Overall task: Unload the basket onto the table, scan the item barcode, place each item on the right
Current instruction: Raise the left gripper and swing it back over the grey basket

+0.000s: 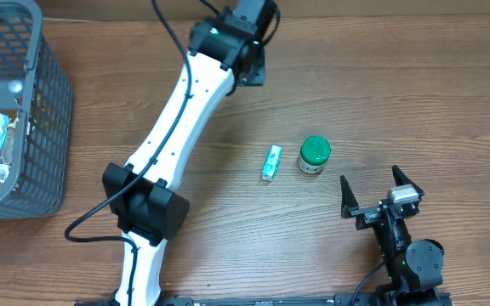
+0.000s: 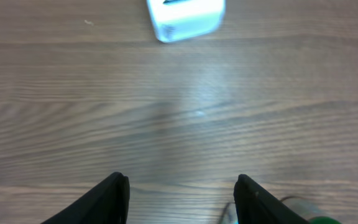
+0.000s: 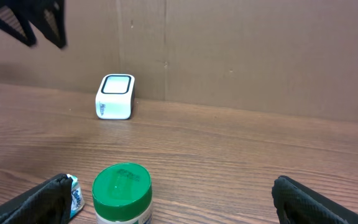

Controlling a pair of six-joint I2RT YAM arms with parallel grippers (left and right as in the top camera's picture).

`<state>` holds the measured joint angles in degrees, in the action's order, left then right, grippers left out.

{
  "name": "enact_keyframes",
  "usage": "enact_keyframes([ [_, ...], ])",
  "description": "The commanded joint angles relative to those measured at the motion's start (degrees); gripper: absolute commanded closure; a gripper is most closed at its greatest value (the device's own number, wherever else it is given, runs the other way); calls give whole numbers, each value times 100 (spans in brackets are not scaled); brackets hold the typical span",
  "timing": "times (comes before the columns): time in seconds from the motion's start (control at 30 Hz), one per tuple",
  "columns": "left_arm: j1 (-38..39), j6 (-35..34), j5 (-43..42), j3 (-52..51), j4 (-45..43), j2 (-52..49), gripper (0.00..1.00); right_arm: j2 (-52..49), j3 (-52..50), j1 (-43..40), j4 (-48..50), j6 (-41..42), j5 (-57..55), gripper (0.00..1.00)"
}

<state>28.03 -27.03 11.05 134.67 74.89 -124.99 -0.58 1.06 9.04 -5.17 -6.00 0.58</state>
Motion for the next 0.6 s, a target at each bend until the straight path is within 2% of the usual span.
enact_keyframes([
  [0.0, -103, 72, 581, 551, 291, -57, 46, 42, -59, -7, 35, 15, -33, 0],
  [0.07, -138, 118, 778, 754, 367, -57, 45, 42, -59, -7, 33, 15, -33, 0],
  [0.3, -487, 1504, 1720, 2070, 116, -57, 24, 42, -59, -7, 35, 15, -33, 0],
  [0.43, -1003, 1895, 1941, 2951, 2, -57, 22, 42, -59, -7, 35, 15, -35, 0],
  [0.57, -1635, 1845, 1921, 3351, 9, -48, 21, 42, -59, -7, 35, 15, -33, 0],
])
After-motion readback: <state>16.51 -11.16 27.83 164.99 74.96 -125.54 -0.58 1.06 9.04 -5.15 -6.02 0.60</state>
